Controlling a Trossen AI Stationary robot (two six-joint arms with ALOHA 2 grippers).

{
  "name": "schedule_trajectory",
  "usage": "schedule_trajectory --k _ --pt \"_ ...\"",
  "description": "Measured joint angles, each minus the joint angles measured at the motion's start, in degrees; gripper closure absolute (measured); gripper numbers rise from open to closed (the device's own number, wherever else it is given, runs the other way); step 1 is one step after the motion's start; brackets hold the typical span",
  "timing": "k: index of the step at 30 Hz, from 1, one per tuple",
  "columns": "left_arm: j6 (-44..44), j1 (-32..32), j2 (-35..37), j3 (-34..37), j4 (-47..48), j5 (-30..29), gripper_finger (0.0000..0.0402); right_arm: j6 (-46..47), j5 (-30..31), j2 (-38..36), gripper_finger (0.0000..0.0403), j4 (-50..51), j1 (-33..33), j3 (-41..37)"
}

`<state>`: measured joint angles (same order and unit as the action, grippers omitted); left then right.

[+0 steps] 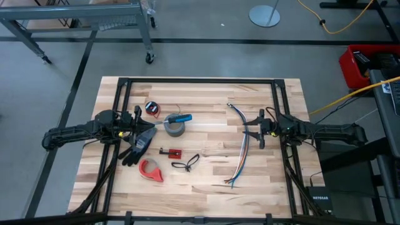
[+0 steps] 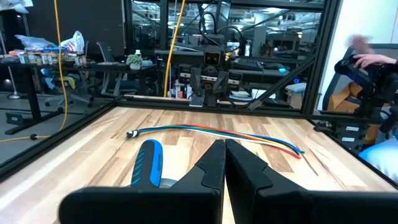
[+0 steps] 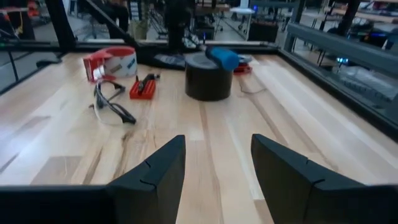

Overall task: Coil cords
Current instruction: Return to Home Position

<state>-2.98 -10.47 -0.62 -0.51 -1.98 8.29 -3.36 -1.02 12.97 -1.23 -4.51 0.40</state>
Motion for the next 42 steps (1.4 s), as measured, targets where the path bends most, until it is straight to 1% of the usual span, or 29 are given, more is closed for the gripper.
schedule_trajectory --k 3,10,14,24,42 --pt "0.0 0.0 0.0 0.0 0.0 0.0 0.0398 0.0 0.0 -1.8 0.0214 0.0 0.0 0.0" --pt "0.0 0.0 0.0 0.0 0.0 0.0 0.0398 0.0 0.0 -8.4 0.0214 0.0 0.0 0.0" --pt "0.0 0.0 0.0 0.0 0.0 0.0 0.0398 0.0 0.0 -10.2 0.0214 0.0 0.0 0.0" --pt "0.0 0.0 0.0 0.0 0.0 0.0 0.0398 0.0 0.0 -12.9 0.0214 0.0 0.0 0.0" --pt "0.0 0.0 0.0 0.0 0.0 0.0 0.0398 0.0 0.0 -12.8 0.0214 0.0 0.0 0.0"
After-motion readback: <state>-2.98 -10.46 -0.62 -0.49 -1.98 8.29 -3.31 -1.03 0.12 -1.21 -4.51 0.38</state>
